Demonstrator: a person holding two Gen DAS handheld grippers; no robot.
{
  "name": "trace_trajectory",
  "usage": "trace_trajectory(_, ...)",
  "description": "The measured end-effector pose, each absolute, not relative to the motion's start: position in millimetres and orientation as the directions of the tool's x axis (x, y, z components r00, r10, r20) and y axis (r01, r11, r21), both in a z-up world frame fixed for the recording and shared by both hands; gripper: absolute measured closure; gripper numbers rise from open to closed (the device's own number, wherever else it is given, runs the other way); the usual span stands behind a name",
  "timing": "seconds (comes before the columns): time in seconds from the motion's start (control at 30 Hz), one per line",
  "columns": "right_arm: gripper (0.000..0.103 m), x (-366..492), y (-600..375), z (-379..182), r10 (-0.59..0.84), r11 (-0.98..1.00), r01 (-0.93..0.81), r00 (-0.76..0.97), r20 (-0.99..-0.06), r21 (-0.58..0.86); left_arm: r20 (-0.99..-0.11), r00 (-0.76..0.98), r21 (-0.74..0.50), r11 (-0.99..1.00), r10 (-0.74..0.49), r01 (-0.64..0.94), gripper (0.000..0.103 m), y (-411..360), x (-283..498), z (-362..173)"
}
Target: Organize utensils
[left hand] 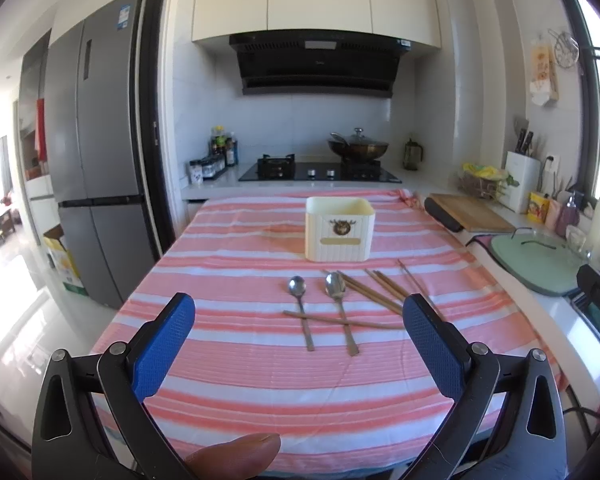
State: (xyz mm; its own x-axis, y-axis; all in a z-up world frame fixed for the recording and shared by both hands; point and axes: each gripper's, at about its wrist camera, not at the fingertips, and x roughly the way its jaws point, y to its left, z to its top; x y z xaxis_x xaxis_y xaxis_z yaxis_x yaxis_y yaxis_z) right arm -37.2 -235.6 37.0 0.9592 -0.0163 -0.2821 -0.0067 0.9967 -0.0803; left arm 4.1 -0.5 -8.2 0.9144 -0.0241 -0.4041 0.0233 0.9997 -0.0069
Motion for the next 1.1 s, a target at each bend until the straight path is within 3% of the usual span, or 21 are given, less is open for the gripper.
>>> trace_trajectory(1.1, 0.000, -36.8, -236.8, 36.4, -0.018, 0.998, -0.001, 0.961, -0.276, -0.069, -0.421, 0.907, -0.020, 1.000, -0.026, 0.020, 0.000, 2.3, 7.4, -9.9)
